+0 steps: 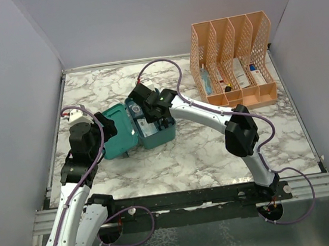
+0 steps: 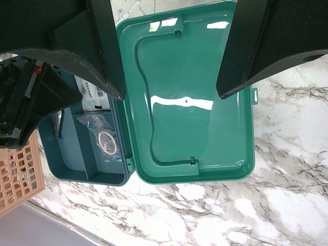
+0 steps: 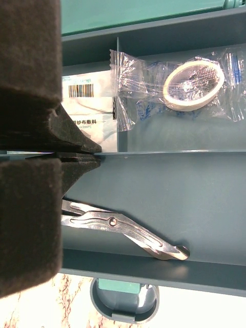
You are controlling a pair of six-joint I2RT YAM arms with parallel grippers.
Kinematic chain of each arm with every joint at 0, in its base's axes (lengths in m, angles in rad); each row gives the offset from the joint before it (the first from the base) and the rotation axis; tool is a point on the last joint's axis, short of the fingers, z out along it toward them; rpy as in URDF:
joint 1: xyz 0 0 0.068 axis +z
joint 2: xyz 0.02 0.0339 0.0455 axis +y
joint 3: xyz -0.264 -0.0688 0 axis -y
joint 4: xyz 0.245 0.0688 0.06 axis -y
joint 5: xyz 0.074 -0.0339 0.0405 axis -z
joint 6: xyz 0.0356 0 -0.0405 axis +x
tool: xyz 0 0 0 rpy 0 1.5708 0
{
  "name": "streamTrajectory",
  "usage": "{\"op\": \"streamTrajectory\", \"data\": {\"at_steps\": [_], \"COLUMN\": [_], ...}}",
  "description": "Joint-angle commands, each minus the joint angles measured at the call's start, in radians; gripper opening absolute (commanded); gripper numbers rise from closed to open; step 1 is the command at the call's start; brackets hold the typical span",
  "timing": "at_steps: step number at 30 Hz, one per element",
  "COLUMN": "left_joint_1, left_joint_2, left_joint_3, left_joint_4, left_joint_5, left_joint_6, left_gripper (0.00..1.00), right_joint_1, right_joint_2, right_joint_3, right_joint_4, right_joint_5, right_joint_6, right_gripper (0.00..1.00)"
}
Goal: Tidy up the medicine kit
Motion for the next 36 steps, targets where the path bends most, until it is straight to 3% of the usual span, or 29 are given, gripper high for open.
{"op": "streamTrajectory", "data": {"at_steps": [1,5,11,17,22,27,31,36], "left_joint_1": [0.002,0.002,0.003,0.014,0.049,0.155,0.27,0.354], "left_joint_2": [0.004,0.032,0.123,0.161,0.182,0.247,0.266,0.28], "left_joint_3": [-0.011,-0.009,0.024,0.062,0.051,0.029,-0.011,-0.06], "left_joint_4": [0.01,0.012,-0.017,-0.069,-0.119,-0.133,-0.097,-0.047], "left_joint_5": [0.001,0.015,0.027,-0.031,-0.04,0.031,0.127,0.276], "left_joint_6": [-0.01,-0.014,-0.008,0.002,-0.011,-0.069,-0.096,-0.116], "left_gripper": [0.76,0.77,0.83,0.86,0.86,0.86,0.78,0.59], "right_joint_1": [0.003,0.003,0.003,0.003,0.001,-0.013,-0.02,-0.024], "right_joint_2": [0.022,0.006,-0.086,-0.21,-0.393,-0.547,-0.593,-0.629], "right_joint_3": [-0.021,-0.033,-0.068,-0.135,-0.37,-0.593,-0.68,-0.747], "right_joint_4": [0.031,0.041,0.125,0.2,0.375,0.512,0.514,0.526], "right_joint_5": [0.005,0.008,0.0,-0.007,-0.013,-0.023,-0.018,-0.006], "right_joint_6": [0.004,0.001,-0.034,-0.06,-0.073,-0.099,-0.095,-0.086], "right_gripper": [0.01,0.08,0.26,0.34,0.37,0.41,0.41,0.41]}}
